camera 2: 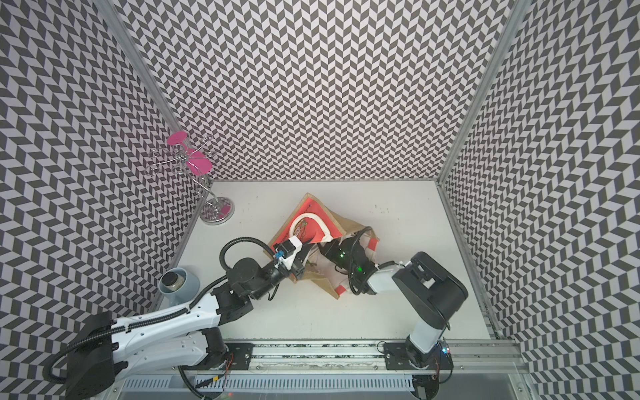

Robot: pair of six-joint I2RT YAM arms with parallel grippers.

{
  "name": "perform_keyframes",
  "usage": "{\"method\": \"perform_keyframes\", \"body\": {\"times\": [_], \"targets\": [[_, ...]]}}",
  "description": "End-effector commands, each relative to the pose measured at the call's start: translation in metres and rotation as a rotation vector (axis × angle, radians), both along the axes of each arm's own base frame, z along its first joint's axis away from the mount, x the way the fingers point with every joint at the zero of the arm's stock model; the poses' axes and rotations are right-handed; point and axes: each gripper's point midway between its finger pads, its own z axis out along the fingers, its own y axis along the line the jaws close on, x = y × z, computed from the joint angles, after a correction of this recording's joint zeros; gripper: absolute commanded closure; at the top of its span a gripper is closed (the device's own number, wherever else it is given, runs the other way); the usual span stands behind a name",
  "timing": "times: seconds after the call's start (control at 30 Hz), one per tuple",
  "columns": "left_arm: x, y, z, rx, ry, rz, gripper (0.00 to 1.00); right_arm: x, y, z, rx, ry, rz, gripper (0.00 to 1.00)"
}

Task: Take out the folding fans from the tote bags
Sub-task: Pick up the folding fan from the canvas bag.

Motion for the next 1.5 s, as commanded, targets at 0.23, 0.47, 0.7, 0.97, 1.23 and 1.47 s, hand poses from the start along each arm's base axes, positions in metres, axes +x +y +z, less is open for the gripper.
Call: {"method": "perform_keyframes", "body": {"times": [0.23, 0.47, 0.7, 0.97, 1.23, 1.47], "targets": [[0.031, 0.031, 0.019, 0.022, -0.050, 0.173, 1.00, -0.008, -0.029, 0.050, -0.076, -0.147, -0.069, 0.85], [0.036, 0.028, 0.024, 0.007, -0.059, 0.187, 1.00, -0.011, -0.043, 0.070, -0.146, -0.220, -0.105, 0.87], [0.049, 0.030, 0.029, 0.029, -0.047, 0.256, 1.00, -0.019, -0.048, 0.103, -0.182, -0.339, -0.100, 0.88], [0.060, 0.037, 0.035, 0.014, -0.017, 0.336, 1.00, -0.033, -0.050, 0.127, -0.190, -0.428, -0.068, 0.91], [0.088, 0.059, 0.056, -0.016, 0.050, 0.569, 1.00, -0.055, -0.040, 0.127, -0.225, -0.470, 0.016, 0.94], [0.100, 0.060, 0.076, -0.007, 0.039, 0.620, 1.00, -0.069, -0.038, 0.140, -0.242, -0.515, 0.054, 0.94]]}}
